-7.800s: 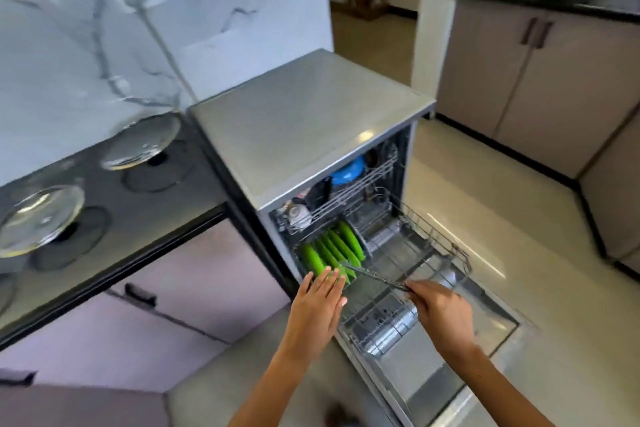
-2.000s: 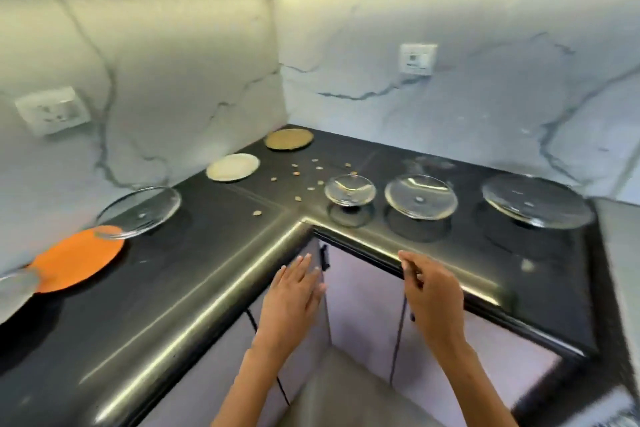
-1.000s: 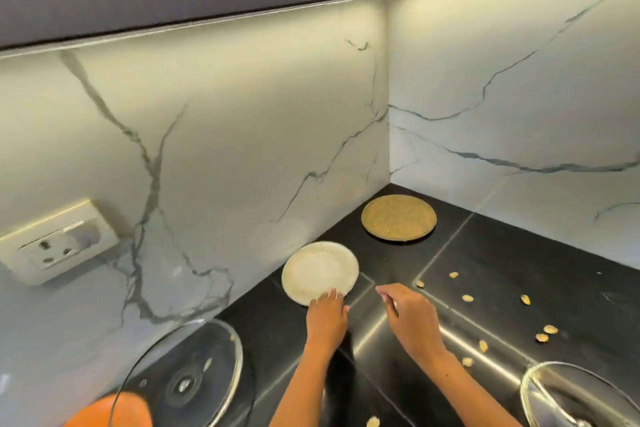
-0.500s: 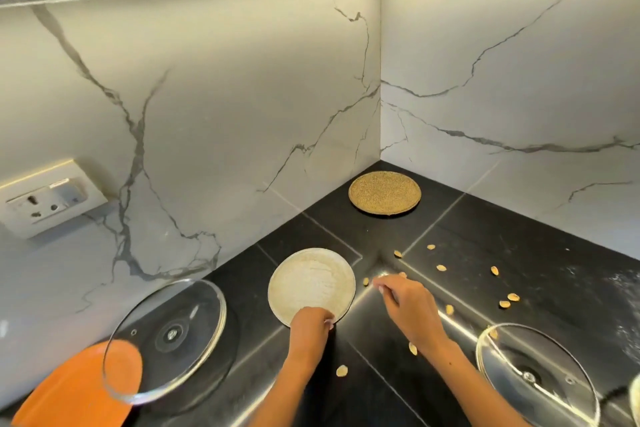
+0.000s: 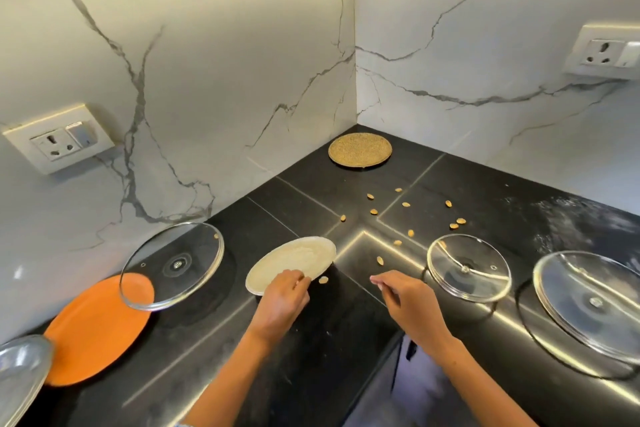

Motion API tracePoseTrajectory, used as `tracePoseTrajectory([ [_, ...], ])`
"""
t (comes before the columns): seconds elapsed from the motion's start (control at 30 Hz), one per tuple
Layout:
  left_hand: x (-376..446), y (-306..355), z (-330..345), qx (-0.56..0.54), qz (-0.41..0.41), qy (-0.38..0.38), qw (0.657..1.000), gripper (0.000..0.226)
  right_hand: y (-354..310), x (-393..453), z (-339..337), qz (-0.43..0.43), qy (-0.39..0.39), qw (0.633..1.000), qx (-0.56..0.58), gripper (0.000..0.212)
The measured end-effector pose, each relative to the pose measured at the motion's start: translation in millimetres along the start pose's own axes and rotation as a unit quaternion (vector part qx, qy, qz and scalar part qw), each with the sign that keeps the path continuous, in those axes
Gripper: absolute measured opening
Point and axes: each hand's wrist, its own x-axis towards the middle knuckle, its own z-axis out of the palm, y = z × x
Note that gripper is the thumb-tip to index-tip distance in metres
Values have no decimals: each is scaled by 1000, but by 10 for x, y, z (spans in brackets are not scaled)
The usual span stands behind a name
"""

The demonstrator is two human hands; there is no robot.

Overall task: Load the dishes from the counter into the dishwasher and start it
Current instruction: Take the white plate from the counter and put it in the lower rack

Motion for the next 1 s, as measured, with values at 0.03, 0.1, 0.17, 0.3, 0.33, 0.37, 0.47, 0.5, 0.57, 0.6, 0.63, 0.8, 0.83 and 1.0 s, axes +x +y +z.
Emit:
tracePoseTrajectory([
  [0.03,-40,34,-72,-2,12,29,1000,25,-26,-83,-38,-2,2,1000,-1,20],
  [0.1,-126,131,-203,-15,32,69,997,24,-96,-268,-114,-4,11,1000,-2,20],
  [0.17,-223,270,-305,-24,56,91,994,31,-171,-433,-200,-16,23,1000,-11,22],
  [0.3,-356,807,-510,-18,193,107,975,20,-317,-738,-546,-47,50,997,-40,35],
  [0.33,-370,1010,-575,-24,226,107,968,18,-342,-865,-676,-57,51,996,-48,37],
  [0.37,-364,1214,-642,-33,250,105,962,17,-360,-993,-807,-68,53,995,-54,35],
  [0.47,-372,1885,-768,-77,321,89,940,15,-334,-1589,-1233,-82,83,990,-77,26],
  [0.5,-391,2148,-778,-90,349,85,929,19,-320,-1885,-1406,-74,105,988,-88,24],
  [0.57,-434,2679,-758,-108,406,88,903,25,-281,-2519,-1748,-32,151,982,-113,21],
  [0.6,-463,2966,-741,-122,430,93,890,26,-283,-2855,-1924,-2,168,978,-126,22],
  [0.63,-497,3214,-701,-136,449,95,878,23,-292,-3158,-2073,28,180,973,-139,24],
  [0.8,-883,4713,-398,-269,492,69,825,23,-546,-4944,-2785,207,256,918,-224,26],
  [0.83,-996,5018,-333,-293,495,49,817,25,-621,-5328,-2875,247,270,899,-241,27],
  [1.0,-1531,6293,-94,-351,531,-60,769,29,-958,-6839,-3054,400,356,781,-322,37],
])
